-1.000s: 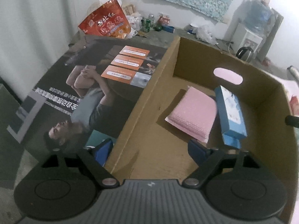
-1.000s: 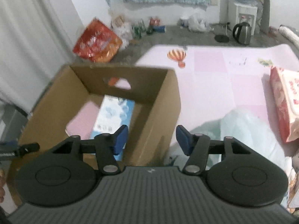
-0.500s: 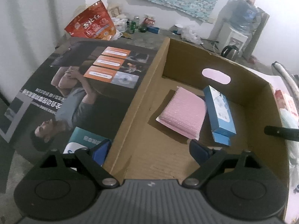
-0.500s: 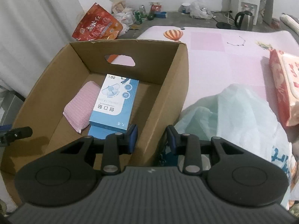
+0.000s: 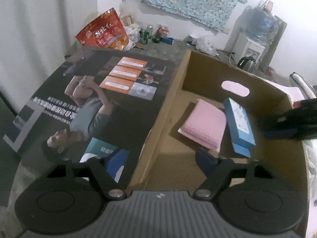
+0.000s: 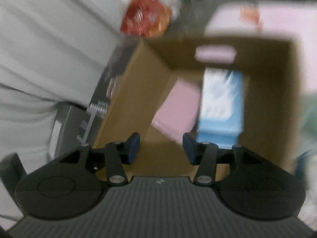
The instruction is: Organize soft objects
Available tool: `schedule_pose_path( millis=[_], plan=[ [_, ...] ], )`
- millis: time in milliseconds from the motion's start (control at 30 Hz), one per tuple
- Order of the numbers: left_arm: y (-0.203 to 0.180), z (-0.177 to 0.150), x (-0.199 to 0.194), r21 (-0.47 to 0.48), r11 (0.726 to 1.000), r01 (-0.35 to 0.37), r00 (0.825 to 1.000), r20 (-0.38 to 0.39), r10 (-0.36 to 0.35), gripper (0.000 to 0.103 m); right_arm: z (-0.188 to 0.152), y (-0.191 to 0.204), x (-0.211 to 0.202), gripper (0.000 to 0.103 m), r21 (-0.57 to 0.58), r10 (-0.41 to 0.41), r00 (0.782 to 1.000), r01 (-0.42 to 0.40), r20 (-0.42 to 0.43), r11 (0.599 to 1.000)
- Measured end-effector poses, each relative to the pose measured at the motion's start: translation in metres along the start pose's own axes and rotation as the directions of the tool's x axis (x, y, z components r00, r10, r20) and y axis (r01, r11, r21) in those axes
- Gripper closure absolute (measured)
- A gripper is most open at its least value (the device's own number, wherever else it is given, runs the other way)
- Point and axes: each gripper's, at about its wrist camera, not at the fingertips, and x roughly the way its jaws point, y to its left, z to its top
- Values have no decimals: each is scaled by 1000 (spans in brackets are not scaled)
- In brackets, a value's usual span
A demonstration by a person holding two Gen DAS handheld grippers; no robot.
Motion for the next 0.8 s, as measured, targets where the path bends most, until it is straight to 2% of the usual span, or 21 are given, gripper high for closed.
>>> schedule_pose_path(
  millis=[100, 300, 667, 800],
  plan=[
    [5, -3, 7, -7, 1000, 6, 1000, -30, -6, 39, 6, 3, 39, 56, 36, -69, 996, 71, -57, 997],
    [9, -4, 12, -7, 1000, 26, 998, -48, -27, 45, 24, -1, 83, 56, 79, -152, 984, 159, -91, 984],
    [6, -5, 18, -3, 999, 45, 996, -72, -45, 45, 40, 5, 99, 59, 24, -217, 976, 217, 5, 976],
    [6, -5, 17, -2, 999, 45, 997, -70, -45, 45, 45, 8, 95, 59, -10, -192, 979, 193, 70, 981]
  ],
)
